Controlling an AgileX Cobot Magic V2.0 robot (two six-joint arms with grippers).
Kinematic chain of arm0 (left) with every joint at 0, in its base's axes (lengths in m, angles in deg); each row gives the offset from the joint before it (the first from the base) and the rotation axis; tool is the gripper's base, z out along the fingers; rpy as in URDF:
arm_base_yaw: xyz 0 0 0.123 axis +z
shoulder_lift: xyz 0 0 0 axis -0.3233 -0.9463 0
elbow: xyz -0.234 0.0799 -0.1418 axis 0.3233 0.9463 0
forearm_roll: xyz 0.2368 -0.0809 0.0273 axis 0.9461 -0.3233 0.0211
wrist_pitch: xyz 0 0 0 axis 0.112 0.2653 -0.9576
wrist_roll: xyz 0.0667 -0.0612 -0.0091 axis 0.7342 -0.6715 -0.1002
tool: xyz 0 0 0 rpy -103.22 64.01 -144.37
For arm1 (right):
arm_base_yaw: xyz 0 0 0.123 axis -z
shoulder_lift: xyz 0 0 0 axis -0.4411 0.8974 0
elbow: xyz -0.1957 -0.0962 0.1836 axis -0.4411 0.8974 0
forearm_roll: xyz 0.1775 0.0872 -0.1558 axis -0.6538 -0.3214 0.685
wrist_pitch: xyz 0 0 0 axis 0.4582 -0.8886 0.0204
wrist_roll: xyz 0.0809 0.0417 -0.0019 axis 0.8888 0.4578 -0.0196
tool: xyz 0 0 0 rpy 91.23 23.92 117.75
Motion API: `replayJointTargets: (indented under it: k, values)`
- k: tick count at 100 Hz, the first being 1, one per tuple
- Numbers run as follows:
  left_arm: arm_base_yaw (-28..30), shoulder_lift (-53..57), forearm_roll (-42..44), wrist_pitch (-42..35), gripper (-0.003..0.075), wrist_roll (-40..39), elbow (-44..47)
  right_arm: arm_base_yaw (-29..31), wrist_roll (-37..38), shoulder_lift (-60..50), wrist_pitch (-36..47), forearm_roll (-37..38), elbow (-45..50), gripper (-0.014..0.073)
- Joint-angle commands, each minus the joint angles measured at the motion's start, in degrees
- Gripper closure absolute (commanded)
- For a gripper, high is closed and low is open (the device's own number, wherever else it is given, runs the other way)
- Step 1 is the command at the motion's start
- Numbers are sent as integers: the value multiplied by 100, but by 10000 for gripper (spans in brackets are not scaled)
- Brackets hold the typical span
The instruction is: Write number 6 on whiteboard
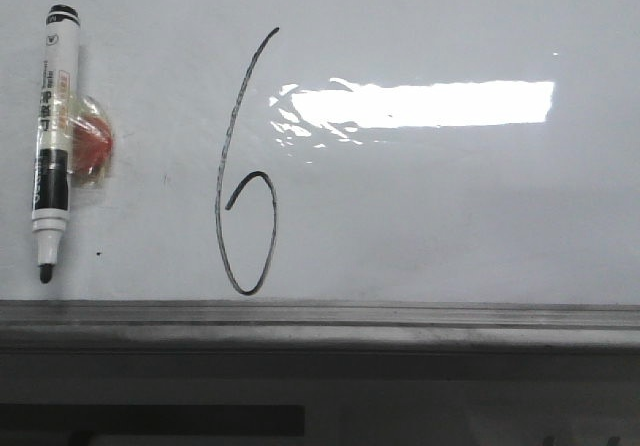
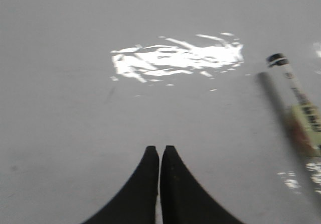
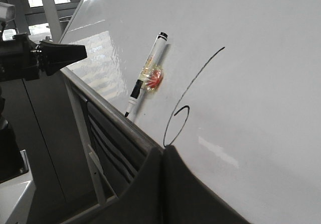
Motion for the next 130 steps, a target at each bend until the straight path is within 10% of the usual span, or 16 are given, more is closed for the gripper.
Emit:
replayJointTargets:
  k: [1, 22, 39, 130]
  values:
    - [583, -30, 69, -542, 739, -72, -46, 44, -78, 50, 422, 54, -156, 657]
    - [1384, 240, 58, -545, 739, -162, 437, 44, -78, 50, 422, 54, -156, 657]
    - [1436, 240, 96, 919, 739, -165, 421, 44, -78, 50, 422, 54, -156, 657]
    - [1436, 229, 138, 878, 739, -165, 422, 58, -78, 50, 418, 54, -156, 657]
